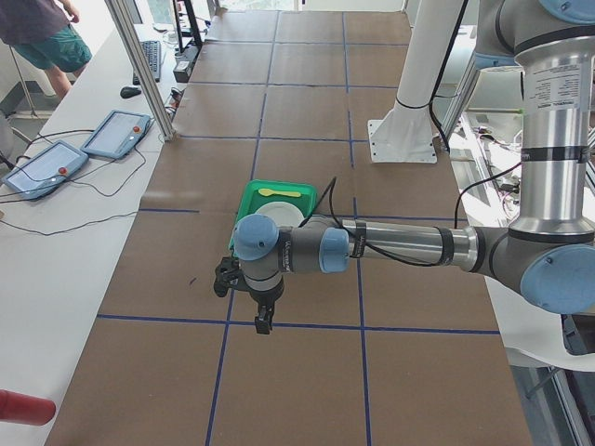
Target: Place fork
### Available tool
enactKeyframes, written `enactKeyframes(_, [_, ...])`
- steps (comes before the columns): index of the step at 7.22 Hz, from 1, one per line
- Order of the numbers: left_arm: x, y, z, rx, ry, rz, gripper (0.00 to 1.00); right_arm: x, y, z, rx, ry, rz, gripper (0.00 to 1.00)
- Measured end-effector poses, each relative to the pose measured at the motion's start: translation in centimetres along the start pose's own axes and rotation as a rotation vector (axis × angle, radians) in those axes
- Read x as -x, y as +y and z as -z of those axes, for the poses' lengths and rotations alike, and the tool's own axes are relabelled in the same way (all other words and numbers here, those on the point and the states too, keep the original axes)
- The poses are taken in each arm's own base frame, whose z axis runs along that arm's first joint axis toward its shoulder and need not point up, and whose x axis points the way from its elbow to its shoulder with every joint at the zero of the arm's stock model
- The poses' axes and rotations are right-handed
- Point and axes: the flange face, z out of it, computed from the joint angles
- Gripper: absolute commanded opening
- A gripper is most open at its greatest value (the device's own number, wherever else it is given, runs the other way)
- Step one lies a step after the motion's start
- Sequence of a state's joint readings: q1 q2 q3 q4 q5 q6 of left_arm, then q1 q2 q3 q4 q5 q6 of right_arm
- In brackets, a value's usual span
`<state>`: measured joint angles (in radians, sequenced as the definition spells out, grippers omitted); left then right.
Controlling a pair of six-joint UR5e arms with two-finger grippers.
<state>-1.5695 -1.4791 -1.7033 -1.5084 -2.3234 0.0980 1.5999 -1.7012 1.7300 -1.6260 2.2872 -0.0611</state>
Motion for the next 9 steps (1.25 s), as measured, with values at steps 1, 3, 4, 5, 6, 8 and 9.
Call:
enactKeyframes(1, [0.17, 0.19, -0.05, 0.001, 0.001, 0.004, 1.0, 0.01, 0.0, 0.01, 0.0, 0.0, 0.0, 1.0])
enactKeyframes(3, [0.58, 0.38, 0.25, -0.006, 0.0, 0.013, 1.0, 0.01, 0.0, 0.01, 0.0, 0.0, 0.0, 1.0])
enactKeyframes(4, [0.76, 0.44, 0.41, -0.01, 0.0, 0.016, 1.0, 0.01, 0.0, 0.01, 0.0, 0.0, 0.0, 1.0])
enactKeyframes(5, [0.84, 0.46, 0.49, -0.012, 0.0, 0.019, 1.0, 0.01, 0.0, 0.01, 0.0, 0.0, 0.001, 1.0])
enactKeyframes(6, [0.89, 0.48, 0.54, -0.013, -0.001, 0.02, 1.0, 0.01, 0.0, 0.01, 0.0, 0.0, 0.0, 1.0])
enactKeyframes(8, [0.91, 0.48, 0.57, -0.014, -0.002, 0.019, 1.0, 0.01, 0.0, 0.01, 0.0, 0.0, 0.0, 1.0])
enactKeyframes(9, [0.91, 0.47, 0.58, -0.015, -0.002, 0.018, 1.0, 0.01, 0.0, 0.01, 0.0, 0.0, 0.0, 1.0])
